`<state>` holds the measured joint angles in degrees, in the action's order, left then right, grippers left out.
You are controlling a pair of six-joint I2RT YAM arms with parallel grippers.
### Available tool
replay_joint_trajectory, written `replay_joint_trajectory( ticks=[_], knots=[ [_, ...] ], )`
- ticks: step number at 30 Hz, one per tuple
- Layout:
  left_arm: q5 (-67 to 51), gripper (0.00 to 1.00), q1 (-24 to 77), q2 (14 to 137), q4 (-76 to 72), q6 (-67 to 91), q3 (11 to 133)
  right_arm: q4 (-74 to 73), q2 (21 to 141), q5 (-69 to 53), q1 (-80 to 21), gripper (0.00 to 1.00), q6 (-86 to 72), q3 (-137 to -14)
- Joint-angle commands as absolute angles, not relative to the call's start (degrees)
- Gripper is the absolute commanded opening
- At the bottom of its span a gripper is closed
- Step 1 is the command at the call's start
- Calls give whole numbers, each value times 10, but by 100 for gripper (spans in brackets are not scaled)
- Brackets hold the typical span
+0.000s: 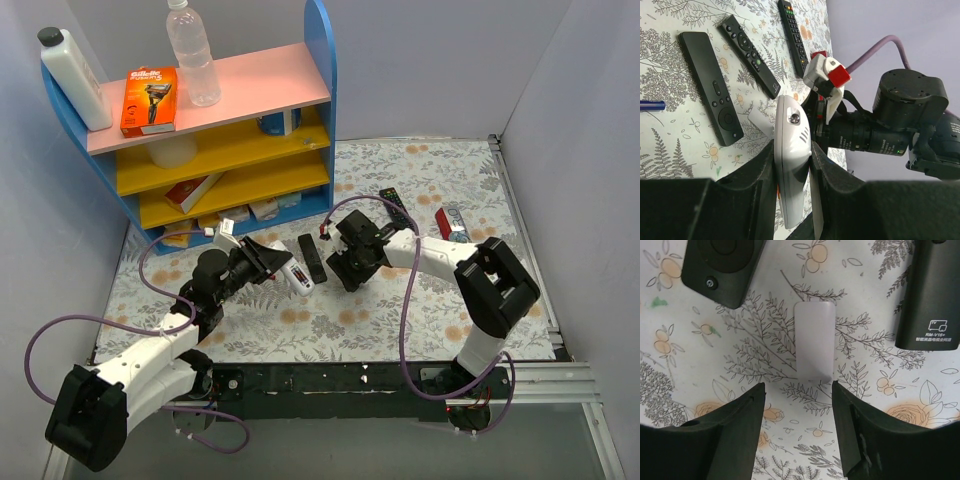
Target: Load the batteries into the remote control
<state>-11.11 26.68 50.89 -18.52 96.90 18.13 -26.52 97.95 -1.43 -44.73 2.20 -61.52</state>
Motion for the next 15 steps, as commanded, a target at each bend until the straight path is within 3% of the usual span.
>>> replay_joint_trajectory(
  ticks=[1, 15],
  knots=[
    [-107, 0, 262, 494, -188, 968, 178, -233, 998, 21, -446, 63, -9, -639],
    [-114, 0, 258, 493, -194, 968, 173, -226, 1036, 21, -446, 54, -19, -643]
  ],
)
